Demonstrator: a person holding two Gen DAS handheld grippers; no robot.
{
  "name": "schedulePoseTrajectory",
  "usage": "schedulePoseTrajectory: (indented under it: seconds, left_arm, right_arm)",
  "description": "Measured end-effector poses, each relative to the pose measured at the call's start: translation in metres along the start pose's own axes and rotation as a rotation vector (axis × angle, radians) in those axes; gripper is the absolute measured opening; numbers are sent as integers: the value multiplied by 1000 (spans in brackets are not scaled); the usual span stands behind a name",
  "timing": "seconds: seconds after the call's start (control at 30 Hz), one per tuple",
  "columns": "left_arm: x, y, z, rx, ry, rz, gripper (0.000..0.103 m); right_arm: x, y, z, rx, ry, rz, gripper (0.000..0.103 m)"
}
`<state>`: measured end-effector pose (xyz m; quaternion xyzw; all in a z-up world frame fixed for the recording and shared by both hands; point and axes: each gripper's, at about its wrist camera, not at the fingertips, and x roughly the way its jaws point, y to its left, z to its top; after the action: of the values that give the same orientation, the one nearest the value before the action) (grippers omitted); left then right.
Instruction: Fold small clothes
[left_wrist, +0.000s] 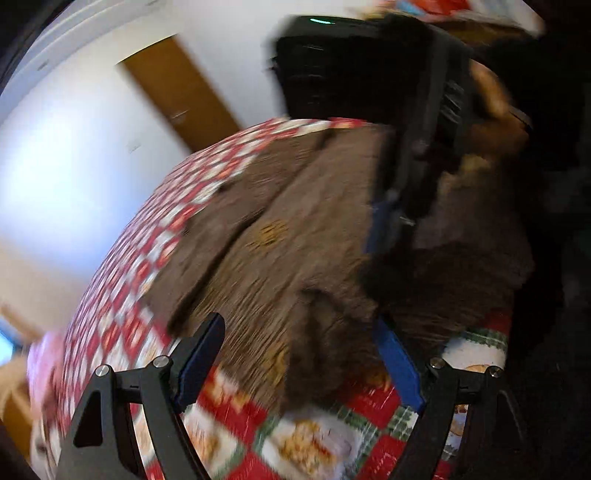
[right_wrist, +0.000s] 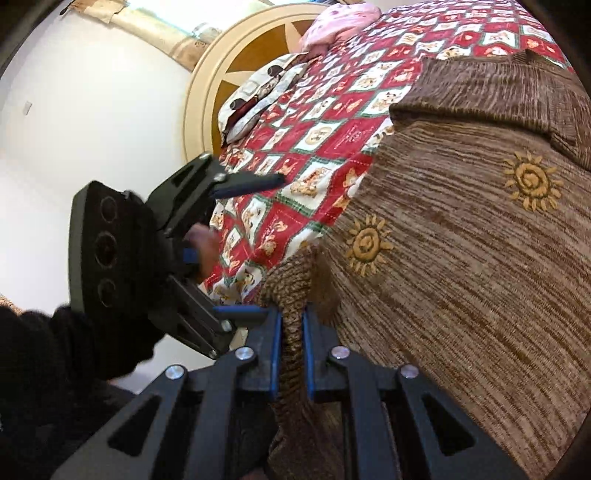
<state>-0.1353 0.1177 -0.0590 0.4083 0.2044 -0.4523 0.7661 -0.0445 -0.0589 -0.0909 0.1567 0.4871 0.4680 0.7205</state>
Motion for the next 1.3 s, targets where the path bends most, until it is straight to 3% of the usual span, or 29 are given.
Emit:
schedulePoseTrajectory:
  seconds: [0.1, 0.3, 0.37, 0.43, 0.53, 0.6, 0.73, 0.87, 0.97, 1.07, 1.1, 1.2, 1.3]
  left_arm:
    - [16, -3, 5, 75, 18, -90, 83]
    - [20, -16, 14, 190, 9, -196, 83]
    - [21, -17, 10, 152, 13, -239, 69]
    - [28, -15, 5, 87, 40, -256, 37]
    - [41, -10, -8, -21, 97, -257, 21]
    - [44, -6, -14, -124, 96, -282, 16]
    - [38, -7, -11, -228, 38, -277, 16]
    - [50, -14, -3, -168, 78, -277, 16]
    - [62, -8, 3, -178, 99, -363, 17]
    - [60, -1, 2, -207, 110, -439, 32]
    - [58, -1, 3, -202, 109, -457, 43]
    - [49, -1, 8, -157, 79, -431, 62]
    - [49, 3, 11, -148, 64, -426, 66]
  right_arm:
    - [-3, 7, 1, -45, 27, 39, 14]
    - [6, 28, 5, -156, 109, 123, 15]
    - [6, 31, 7, -176, 107, 97, 18]
    - [3, 26, 9, -155, 90, 94, 22]
    - [-19, 7, 9, -72, 16, 77, 36]
    - [-43, -8, 6, -6, -77, 53, 45]
    - [-85, -41, -5, 154, -260, 12, 53]
    - [-109, -60, -15, 262, -384, -10, 53]
    - [-115, -61, -16, 284, -415, -24, 53]
    - [-115, -59, -14, 282, -407, -48, 53]
    - [-116, -58, -15, 282, -402, -60, 53]
    - [-118, -61, -21, 290, -399, -58, 53]
    - [-120, -63, -23, 289, -400, -60, 53]
